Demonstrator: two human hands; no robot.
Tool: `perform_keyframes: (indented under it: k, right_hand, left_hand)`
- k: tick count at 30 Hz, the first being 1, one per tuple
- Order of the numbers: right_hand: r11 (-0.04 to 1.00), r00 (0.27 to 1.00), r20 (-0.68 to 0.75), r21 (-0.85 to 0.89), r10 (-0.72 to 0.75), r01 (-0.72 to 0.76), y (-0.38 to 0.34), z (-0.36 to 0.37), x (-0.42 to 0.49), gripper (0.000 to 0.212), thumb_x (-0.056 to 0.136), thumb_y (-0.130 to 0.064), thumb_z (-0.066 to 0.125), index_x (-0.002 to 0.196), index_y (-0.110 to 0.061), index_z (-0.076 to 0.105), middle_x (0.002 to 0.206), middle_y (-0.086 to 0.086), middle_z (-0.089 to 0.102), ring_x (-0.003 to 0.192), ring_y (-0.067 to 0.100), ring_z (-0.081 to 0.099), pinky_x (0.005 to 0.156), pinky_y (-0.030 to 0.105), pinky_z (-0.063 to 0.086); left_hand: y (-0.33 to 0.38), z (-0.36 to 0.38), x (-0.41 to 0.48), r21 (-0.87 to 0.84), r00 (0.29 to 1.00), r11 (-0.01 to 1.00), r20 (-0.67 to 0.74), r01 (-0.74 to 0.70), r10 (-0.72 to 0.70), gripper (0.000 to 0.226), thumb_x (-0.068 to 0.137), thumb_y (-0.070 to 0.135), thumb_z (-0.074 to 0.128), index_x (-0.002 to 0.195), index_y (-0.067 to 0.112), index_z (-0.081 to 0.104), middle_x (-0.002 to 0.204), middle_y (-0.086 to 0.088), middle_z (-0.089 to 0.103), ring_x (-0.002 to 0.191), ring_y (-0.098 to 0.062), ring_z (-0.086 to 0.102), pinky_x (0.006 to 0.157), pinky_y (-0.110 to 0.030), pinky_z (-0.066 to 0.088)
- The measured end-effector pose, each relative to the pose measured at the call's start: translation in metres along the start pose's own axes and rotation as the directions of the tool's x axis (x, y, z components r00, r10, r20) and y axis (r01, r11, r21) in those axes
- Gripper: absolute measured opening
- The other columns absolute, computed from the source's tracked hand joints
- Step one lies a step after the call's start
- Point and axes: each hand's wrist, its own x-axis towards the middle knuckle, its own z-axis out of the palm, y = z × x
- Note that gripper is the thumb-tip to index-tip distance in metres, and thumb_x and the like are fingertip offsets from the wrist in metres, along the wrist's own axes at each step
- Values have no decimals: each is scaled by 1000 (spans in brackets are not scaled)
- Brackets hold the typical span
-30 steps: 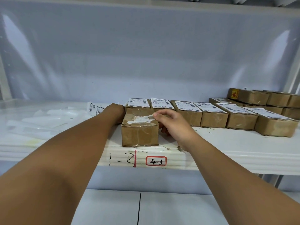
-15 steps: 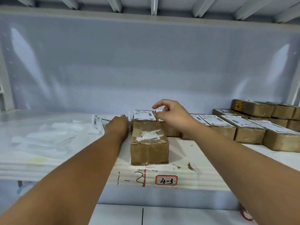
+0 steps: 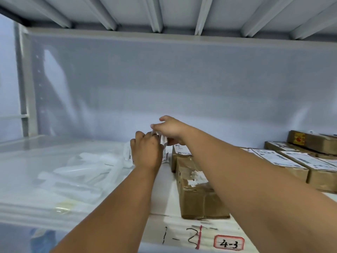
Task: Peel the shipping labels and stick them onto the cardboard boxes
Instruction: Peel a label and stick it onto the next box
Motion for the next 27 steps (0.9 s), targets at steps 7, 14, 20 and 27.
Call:
perform_keyframes:
  k: [7, 14, 20, 27]
  right_hand:
    - [938, 998, -33, 345, 51, -36, 7, 6, 1, 31, 98, -16, 48, 126, -4, 51, 86, 4, 51, 74, 21, 54, 69, 35, 52]
    - [945, 988, -144, 327, 62, -12, 20, 10, 5, 22, 88, -12, 59, 109, -8, 60, 99, 10, 62, 74, 17, 61, 51, 25, 51]
    - [959, 972, -220, 283, 83, -18, 28, 10, 12, 7, 81, -10, 65, 87, -12, 60, 93, 11, 63, 81, 26, 66, 63, 35, 58]
    - [987, 937, -341, -158, -74, 20, 25, 8, 4, 30, 87, -9, 51, 113, 2, 61, 109, 16, 63, 103, 30, 59, 85, 35, 53]
  left_hand:
    - [-2, 8, 5, -214, 991, 970, 101, 112, -92, 25, 89, 13, 51, 113, 12, 57, 125, -13, 49, 101, -35, 55, 77, -33, 38]
    - [0, 0, 3, -224, 984, 963, 127, 148, -122, 28, 90, 12, 50, 116, 19, 57, 147, -9, 22, 105, -31, 53, 90, -36, 33]
    - [0, -1, 2, -198, 986, 971, 127, 132, -109, 27, 88, 9, 52, 108, 24, 65, 148, -1, 25, 117, -25, 42, 97, -35, 22]
    - [0, 1, 4, -70, 994, 992, 26, 105, -103, 48, 84, -3, 42, 113, 27, 65, 112, 6, 62, 110, -18, 44, 85, -34, 14]
